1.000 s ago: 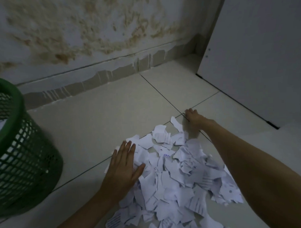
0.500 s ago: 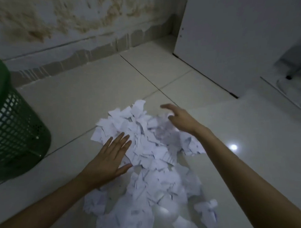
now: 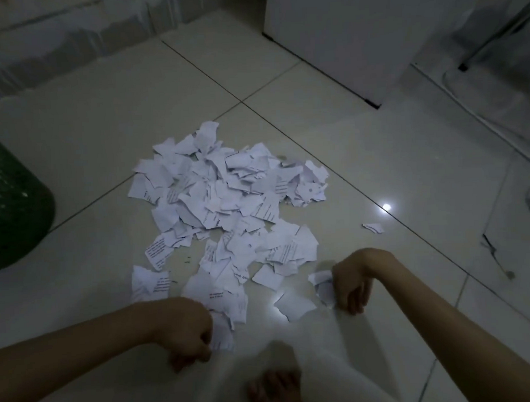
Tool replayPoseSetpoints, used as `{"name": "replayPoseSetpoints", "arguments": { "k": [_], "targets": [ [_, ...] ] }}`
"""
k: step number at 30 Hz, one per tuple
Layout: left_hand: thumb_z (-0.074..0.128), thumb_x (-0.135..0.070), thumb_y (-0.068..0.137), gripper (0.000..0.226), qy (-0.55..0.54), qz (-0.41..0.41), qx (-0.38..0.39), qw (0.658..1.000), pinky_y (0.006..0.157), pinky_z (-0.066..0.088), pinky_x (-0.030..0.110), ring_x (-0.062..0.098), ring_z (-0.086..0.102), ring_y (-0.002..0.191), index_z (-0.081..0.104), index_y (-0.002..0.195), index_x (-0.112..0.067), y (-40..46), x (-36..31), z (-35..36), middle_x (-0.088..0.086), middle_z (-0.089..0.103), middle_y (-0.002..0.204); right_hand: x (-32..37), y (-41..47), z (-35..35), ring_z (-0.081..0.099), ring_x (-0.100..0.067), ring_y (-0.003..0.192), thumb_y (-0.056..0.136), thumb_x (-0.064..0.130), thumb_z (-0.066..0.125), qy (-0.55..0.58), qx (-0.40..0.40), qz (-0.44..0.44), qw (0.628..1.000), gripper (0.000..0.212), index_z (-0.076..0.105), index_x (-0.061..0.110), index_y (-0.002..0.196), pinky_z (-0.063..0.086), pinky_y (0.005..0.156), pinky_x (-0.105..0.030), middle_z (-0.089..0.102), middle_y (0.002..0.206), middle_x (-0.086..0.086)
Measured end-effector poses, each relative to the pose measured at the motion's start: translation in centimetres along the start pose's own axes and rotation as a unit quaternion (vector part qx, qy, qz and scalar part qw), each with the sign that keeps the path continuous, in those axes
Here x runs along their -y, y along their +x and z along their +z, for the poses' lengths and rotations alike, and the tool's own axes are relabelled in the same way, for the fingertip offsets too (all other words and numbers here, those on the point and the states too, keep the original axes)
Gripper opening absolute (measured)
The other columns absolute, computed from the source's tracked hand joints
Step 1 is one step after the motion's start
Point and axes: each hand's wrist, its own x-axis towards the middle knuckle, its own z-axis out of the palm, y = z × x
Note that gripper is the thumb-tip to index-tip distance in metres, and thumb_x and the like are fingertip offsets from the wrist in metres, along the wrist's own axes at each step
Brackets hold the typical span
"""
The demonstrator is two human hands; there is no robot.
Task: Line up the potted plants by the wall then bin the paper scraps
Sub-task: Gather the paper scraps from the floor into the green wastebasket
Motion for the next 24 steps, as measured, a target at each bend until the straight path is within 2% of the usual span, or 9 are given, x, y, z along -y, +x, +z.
{"name": "replayPoseSetpoints", "arguments": {
  "k": [2, 4, 7, 9, 12, 15, 18, 22, 24],
  "targets": [
    [0.048, -0.027, 0.087, 0.029, -0.037, -0.011, -0.003, 0.999, 0.063, 0.038, 0.015, -0.001, 0.046, 0.054, 0.067, 0.088, -0.005, 0.3, 0.4, 0.2, 0.012, 0.072, 0.094, 1.4, 0.3, -0.5, 0.060, 0.000, 0.039, 0.093, 0.009, 0.051, 0.027, -0.010, -0.054, 0.998, 0.022, 0.056, 0.011, 0.072, 0.050, 0.047, -0.012, 0.064, 0.043, 0.005],
    [0.047, -0.026, 0.092, 0.022, -0.090, -0.016, -0.111, 0.990, 0.072, 0.040, 0.019, 0.001, 0.049, 0.066, 0.063, 0.098, -0.012, 0.4, 0.9, -0.1, 0.004, 0.070, 0.096, 2.9, -0.1, -1.3, 0.063, -0.002, 0.048, 0.094, 0.016, 0.051, 0.102, -0.081, -0.150, 0.980, 0.021, 0.057, 0.015, 0.074, 0.050, 0.051, -0.013, 0.068, 0.058, 0.004],
    [0.043, -0.025, 0.096, 0.022, -0.162, -0.022, -0.302, 0.939, 0.065, 0.036, 0.005, -0.009, 0.046, 0.070, 0.052, 0.115, -0.020, 0.7, 1.5, -1.2, -0.011, 0.055, 0.092, 4.2, -1.6, -2.2, 0.061, -0.011, 0.068, 0.094, 0.017, 0.050, 0.243, -0.192, -0.284, 0.907, 0.019, 0.052, 0.020, 0.076, 0.049, 0.065, -0.019, 0.065, 0.079, -0.001],
    [0.045, -0.022, 0.096, 0.021, -0.185, -0.023, -0.351, 0.918, 0.064, 0.036, 0.001, -0.012, 0.046, 0.072, 0.052, 0.115, -0.020, 0.7, 1.6, -1.9, -0.013, 0.054, 0.093, 4.0, -2.8, -2.3, 0.059, -0.011, 0.074, 0.095, 0.015, 0.046, 0.251, -0.215, -0.308, 0.892, 0.017, 0.055, 0.021, 0.082, 0.048, 0.069, -0.020, 0.064, 0.083, 0.000],
    [0.050, -0.019, 0.093, 0.018, -0.202, 0.022, -0.261, 0.944, 0.066, 0.038, 0.001, -0.011, 0.053, 0.076, 0.061, 0.108, -0.018, 0.9, 1.1, -2.2, -0.006, 0.066, 0.098, 3.3, -3.6, -1.6, 0.061, -0.009, 0.076, 0.094, 0.012, 0.045, 0.157, -0.107, -0.281, 0.941, 0.018, 0.062, 0.017, 0.090, 0.050, 0.070, -0.018, 0.066, 0.087, 0.001],
    [0.048, -0.018, 0.093, 0.024, -0.164, 0.039, -0.155, 0.973, 0.079, 0.040, 0.009, 0.001, 0.059, 0.090, 0.063, 0.112, -0.015, 1.7, -0.4, -1.6, 0.001, 0.066, 0.113, 4.1, -2.1, 0.3, 0.060, -0.011, 0.073, 0.094, 0.009, 0.043, 0.032, 0.003, -0.196, 0.980, 0.019, 0.059, 0.012, 0.104, 0.049, 0.069, -0.018, 0.067, 0.111, -0.019],
    [0.044, -0.019, 0.095, 0.035, -0.115, 0.031, -0.219, 0.968, 0.085, 0.033, 0.009, 0.008, 0.051, 0.113, 0.050, 0.129, -0.018, 2.5, -1.2, -1.3, -0.002, 0.055, 0.129, 5.0, -1.2, 0.8, 0.058, -0.009, 0.069, 0.096, 0.012, 0.040, 0.064, -0.049, -0.204, 0.976, 0.016, 0.055, 0.015, 0.100, 0.045, 0.064, -0.018, 0.063, 0.120, -0.022],
    [0.044, -0.017, 0.095, 0.029, -0.138, 0.043, -0.318, 0.937, 0.071, 0.031, -0.003, -0.002, 0.047, 0.099, 0.055, 0.122, -0.019, 2.2, -1.0, -2.4, -0.007, 0.057, 0.119, 2.9, -3.3, -1.0, 0.060, -0.010, 0.071, 0.097, 0.019, 0.043, 0.293, -0.192, -0.283, 0.893, 0.018, 0.060, 0.018, 0.095, 0.046, 0.065, -0.019, 0.066, 0.084, -0.001],
    [0.045, -0.016, 0.094, 0.023, -0.150, 0.031, -0.375, 0.914, 0.070, 0.034, 0.002, 0.000, 0.051, 0.094, 0.058, 0.114, -0.018, 1.7, -0.5, -2.4, -0.006, 0.060, 0.109, 1.0, -3.2, -2.1, 0.057, -0.015, 0.074, 0.097, 0.019, 0.042, 0.384, -0.329, -0.237, 0.830, 0.017, 0.059, 0.016, 0.094, 0.045, 0.068, -0.024, 0.063, 0.085, -0.003]
  ]
}}
